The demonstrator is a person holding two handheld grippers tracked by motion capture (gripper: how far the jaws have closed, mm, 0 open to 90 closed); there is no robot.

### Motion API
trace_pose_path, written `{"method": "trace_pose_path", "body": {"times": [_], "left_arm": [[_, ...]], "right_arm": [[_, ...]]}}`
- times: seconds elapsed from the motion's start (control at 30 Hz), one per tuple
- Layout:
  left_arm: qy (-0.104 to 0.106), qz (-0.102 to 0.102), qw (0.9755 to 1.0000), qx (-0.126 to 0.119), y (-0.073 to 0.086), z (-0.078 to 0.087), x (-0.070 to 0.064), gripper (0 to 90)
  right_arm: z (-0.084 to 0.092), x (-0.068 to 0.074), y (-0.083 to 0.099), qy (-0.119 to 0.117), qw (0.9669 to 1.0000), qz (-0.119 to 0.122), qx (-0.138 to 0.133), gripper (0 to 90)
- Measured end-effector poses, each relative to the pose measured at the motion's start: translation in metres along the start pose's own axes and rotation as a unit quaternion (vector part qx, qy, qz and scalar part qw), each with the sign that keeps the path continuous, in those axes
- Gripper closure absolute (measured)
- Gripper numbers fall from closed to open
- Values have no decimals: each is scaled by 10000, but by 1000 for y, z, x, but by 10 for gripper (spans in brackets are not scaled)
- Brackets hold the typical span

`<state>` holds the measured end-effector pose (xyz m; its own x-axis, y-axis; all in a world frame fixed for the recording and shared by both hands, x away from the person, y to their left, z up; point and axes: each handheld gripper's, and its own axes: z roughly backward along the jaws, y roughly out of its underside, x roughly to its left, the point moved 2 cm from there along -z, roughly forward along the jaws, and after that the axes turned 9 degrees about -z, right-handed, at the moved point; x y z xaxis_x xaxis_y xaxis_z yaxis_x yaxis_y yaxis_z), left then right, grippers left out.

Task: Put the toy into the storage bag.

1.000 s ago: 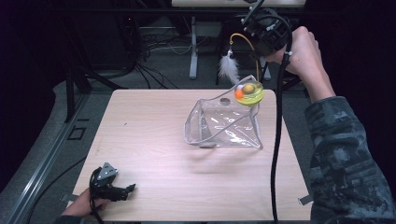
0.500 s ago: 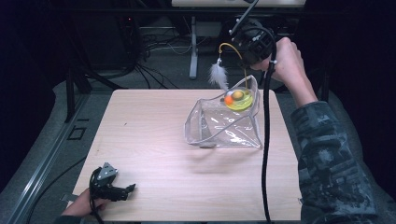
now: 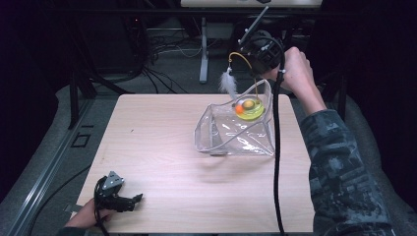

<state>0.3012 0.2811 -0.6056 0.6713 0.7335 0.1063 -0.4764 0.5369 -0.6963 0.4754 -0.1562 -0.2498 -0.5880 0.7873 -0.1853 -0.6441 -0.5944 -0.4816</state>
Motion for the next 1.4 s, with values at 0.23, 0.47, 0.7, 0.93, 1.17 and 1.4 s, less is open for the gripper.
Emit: {"method": "trace_pose_path", "body": {"times": [0.23,0.47,0.7,0.93,1.17,1.4], "left_arm": [[-1,-7,10000,-2,0,0,0,0],[-2,3,10000,-6,0,0,0,0],[-1,10,10000,-1,0,0,0,0],[0,-2,10000,1,0,0,0,0],[-2,-2,10000,-3,0,0,0,0],[-1,0,10000,1,0,0,0,0]], "right_arm": [[-12,-1,1,-15,10000,-43,19,876],[-29,-4,5,-43,9998,-101,135,876],[-44,-5,11,-63,9996,-98,266,875],[-57,-4,19,-115,9993,-139,333,875],[-72,-2,33,-224,9984,-164,488,874],[-88,-1,46,-245,9972,-206,670,875]]}}
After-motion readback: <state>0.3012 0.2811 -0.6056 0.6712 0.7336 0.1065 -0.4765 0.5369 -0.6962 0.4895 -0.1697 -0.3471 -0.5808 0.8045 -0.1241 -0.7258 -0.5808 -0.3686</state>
